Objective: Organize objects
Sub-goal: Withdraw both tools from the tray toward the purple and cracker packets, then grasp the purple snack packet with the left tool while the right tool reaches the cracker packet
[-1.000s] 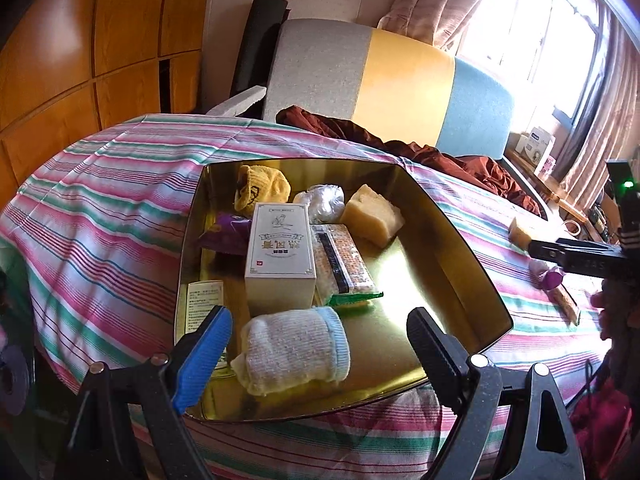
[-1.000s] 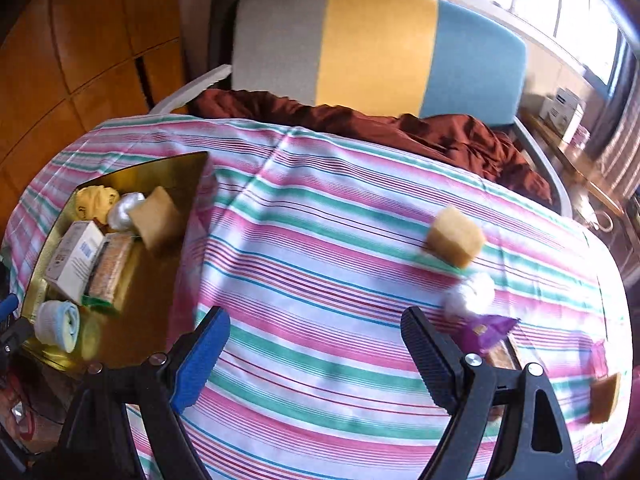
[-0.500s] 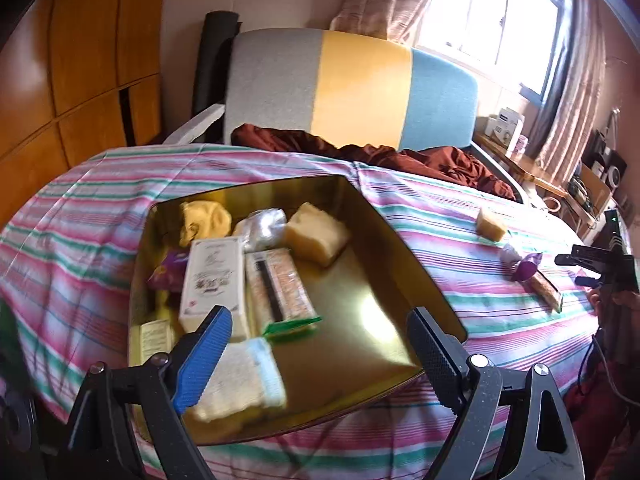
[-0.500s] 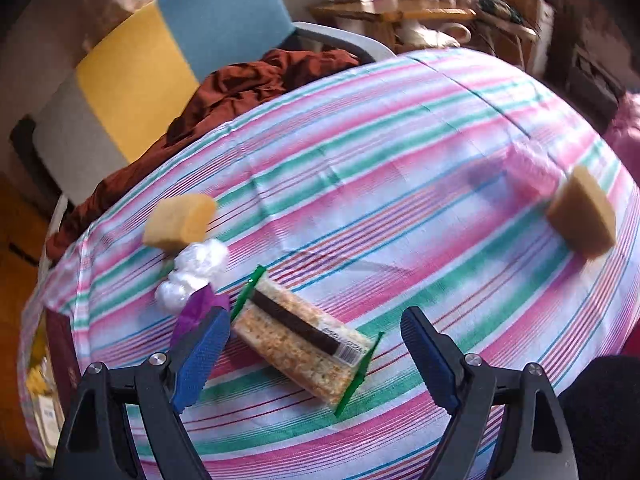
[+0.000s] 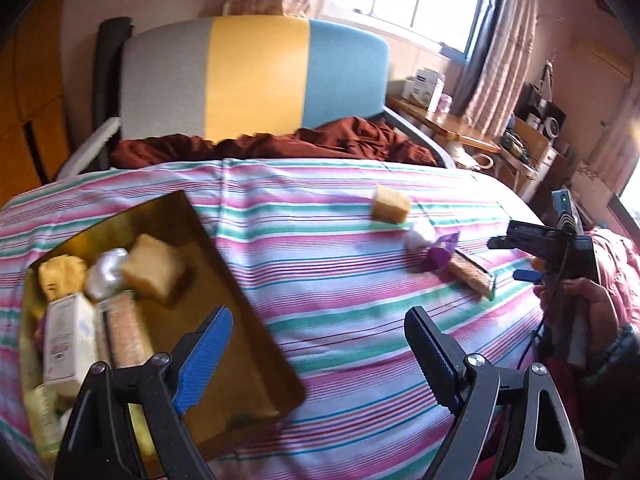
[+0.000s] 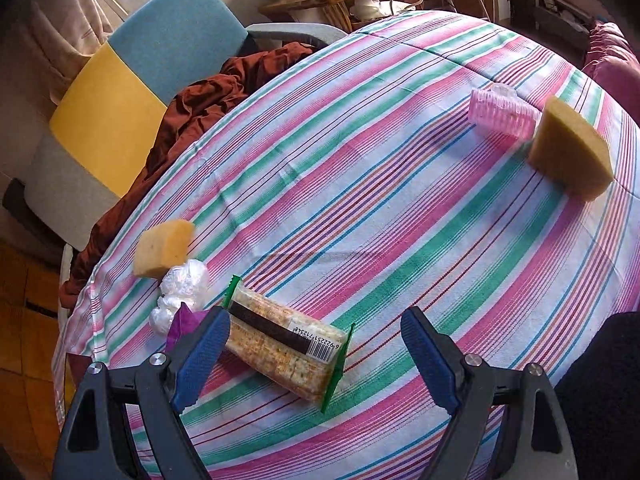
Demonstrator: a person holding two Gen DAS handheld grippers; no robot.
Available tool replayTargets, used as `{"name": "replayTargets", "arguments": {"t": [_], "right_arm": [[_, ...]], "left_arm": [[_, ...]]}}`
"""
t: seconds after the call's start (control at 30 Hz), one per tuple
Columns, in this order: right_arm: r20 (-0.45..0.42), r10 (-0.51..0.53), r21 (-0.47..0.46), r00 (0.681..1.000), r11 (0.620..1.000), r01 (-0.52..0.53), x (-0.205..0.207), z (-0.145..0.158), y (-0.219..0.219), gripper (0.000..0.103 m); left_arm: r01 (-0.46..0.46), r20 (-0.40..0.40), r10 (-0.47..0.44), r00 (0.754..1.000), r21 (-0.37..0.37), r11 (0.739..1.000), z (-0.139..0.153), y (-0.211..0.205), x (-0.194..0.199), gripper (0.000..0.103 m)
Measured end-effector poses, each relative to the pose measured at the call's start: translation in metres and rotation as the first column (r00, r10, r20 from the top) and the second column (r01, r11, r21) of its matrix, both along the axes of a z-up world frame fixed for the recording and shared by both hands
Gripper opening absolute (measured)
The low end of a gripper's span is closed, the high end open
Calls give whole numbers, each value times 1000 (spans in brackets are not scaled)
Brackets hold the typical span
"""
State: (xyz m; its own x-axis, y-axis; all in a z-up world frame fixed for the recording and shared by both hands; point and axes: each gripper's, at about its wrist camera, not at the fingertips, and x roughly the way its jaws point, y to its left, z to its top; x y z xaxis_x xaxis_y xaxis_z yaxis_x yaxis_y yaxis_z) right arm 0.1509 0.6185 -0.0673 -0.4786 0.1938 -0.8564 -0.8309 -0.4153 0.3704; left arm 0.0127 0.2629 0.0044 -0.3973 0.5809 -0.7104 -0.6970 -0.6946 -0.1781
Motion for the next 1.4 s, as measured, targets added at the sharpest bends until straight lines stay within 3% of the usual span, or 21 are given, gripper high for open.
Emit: {"name": "replayTargets", "arguments": {"t": [0.27,0.53,0.7,1.0,1.03,1.1,1.13,1.17,1.4], "right_arm": [[-39,12,-19,999,1000,-13,-1,2,1,89],[-70,9,-33,998,999,-11,2,3,2,89],[-90,9,-45,996,999,-13,3,3,3,89],[-109,-4,-76,994,997,-4,6,0,6,89],[-108,-2,-77,994,997,-6,5,0,6,89],[-106,0,-80,994,997,-9,4,-1,7,89],[-105,1,-81,995,997,-10,4,-1,6,89],[-101,3,-80,995,997,-11,3,-1,6,89],[-79,16,-73,997,997,-21,1,-2,4,89]], "left_arm": [[122,164,-118,979,-11,992,-26,78,-3,88],[158,351,-162,922,40,987,-48,138,-15,72],[134,419,-157,894,83,987,-52,171,-19,74],[112,368,-103,924,-3,994,-73,235,-34,82],[116,353,-99,930,-25,993,-77,239,-35,79],[145,365,-122,923,-35,989,-88,242,-38,63],[160,386,-138,912,-26,987,-93,240,-37,42],[167,395,-138,908,-40,985,-98,236,-36,33],[194,365,-186,912,14,981,-103,177,-24,28]]}}
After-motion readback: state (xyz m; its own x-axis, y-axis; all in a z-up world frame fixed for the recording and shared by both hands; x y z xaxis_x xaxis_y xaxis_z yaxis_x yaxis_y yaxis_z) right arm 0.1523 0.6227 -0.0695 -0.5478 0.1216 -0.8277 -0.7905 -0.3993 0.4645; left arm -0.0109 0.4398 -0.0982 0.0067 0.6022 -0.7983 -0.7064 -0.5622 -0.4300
